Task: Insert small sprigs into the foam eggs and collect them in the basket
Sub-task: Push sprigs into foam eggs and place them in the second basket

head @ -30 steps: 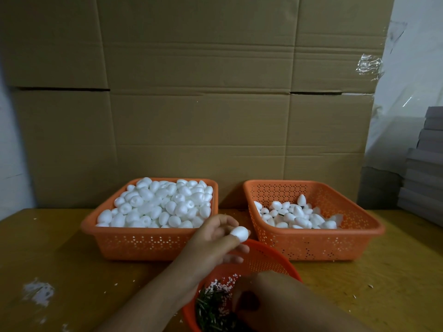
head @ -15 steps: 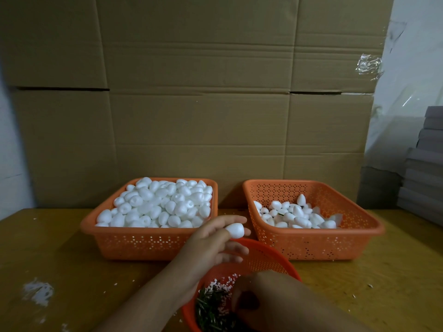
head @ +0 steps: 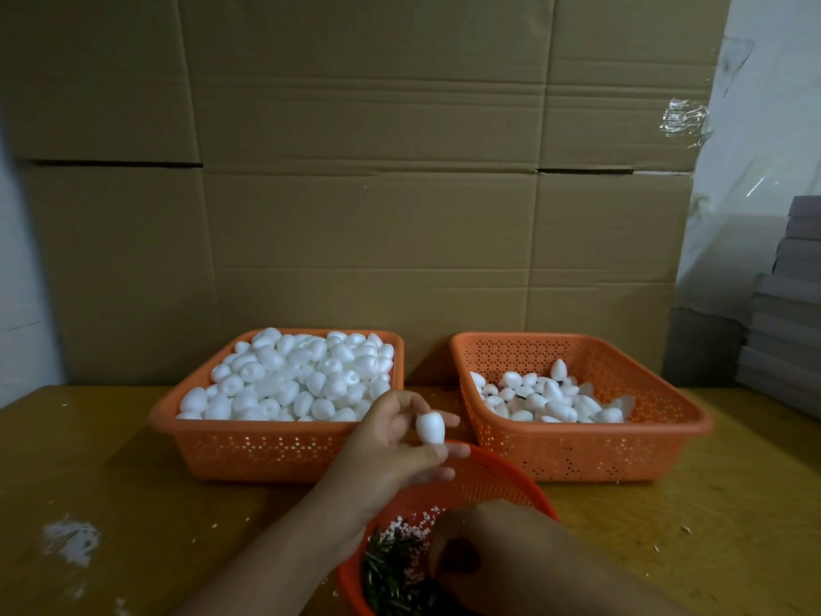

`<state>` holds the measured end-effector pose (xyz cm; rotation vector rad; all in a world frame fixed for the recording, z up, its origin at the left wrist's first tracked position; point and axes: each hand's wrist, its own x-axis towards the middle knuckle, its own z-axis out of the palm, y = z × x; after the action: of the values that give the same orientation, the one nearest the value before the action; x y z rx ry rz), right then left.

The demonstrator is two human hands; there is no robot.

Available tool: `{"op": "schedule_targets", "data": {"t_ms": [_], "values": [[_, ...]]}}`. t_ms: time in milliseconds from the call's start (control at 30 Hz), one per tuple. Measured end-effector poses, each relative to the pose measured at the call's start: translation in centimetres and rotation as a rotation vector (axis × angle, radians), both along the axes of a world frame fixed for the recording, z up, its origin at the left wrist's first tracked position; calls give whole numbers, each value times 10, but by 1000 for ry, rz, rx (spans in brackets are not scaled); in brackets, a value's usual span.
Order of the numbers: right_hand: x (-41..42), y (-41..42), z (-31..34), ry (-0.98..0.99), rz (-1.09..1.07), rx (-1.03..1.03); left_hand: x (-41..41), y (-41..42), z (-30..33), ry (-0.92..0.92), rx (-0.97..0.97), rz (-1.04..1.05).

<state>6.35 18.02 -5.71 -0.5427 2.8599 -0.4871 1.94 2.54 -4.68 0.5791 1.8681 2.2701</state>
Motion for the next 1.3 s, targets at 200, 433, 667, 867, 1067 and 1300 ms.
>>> {"op": "schedule_targets", "data": {"t_ms": [200, 433, 667, 867, 1067, 1300], "values": [[2, 2, 0, 54, 31, -38, -1, 2, 0, 58, -48, 77], [-3, -4, 6, 48, 17, 9, -1, 2, -1, 146, -114, 175], [0, -2, 6, 60, 26, -24, 0, 3, 1, 186, -132, 178], [0, -1, 3, 84, 26, -30, -2, -1, -2, 161, -234, 209], [0, -1, 6, 57, 32, -25, 0, 2, 3, 82, -102, 143], [-6, -5, 5, 20, 14, 42, 1, 1, 1, 177, -179, 164]]}}
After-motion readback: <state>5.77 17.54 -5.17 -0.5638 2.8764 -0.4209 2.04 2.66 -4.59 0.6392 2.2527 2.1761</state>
